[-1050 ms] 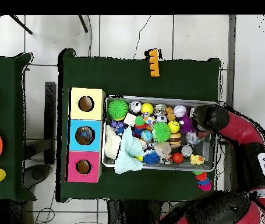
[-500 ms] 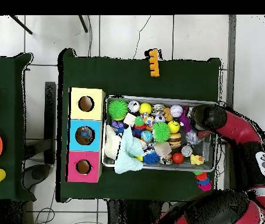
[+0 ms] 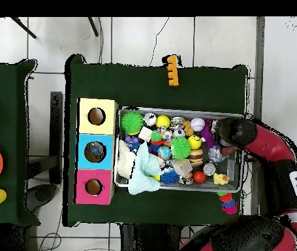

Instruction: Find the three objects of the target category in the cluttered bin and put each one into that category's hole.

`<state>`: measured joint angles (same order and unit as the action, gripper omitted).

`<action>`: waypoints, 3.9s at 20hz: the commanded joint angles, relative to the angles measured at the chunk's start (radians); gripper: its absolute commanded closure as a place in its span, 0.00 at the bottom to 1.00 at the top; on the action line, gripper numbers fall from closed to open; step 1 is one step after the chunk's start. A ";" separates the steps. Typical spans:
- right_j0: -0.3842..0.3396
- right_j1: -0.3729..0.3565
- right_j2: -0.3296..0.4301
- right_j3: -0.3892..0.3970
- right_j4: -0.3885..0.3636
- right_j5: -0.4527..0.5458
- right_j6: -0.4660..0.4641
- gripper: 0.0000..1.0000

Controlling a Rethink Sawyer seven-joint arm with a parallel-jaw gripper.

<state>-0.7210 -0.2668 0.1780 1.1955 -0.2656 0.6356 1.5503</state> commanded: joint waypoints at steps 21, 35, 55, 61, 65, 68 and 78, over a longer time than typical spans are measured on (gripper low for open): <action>-0.226 0.001 0.082 0.117 -0.199 0.142 -0.300 0.00; -0.244 0.149 0.131 -0.026 -0.323 0.114 -0.328 0.00; -0.326 0.160 0.239 -0.038 -0.356 0.213 -0.380 1.00; -0.309 -0.025 0.223 0.070 -0.317 0.307 -0.294 1.00; -0.309 -0.152 0.219 0.155 -0.283 0.372 -0.271 1.00; -0.299 -0.229 0.219 0.194 -0.268 0.426 -0.258 1.00; -0.246 -0.372 0.227 0.287 -0.225 0.465 -0.128 1.00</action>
<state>-0.9924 -0.5089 0.4232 1.3698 -0.4609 1.0238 1.5491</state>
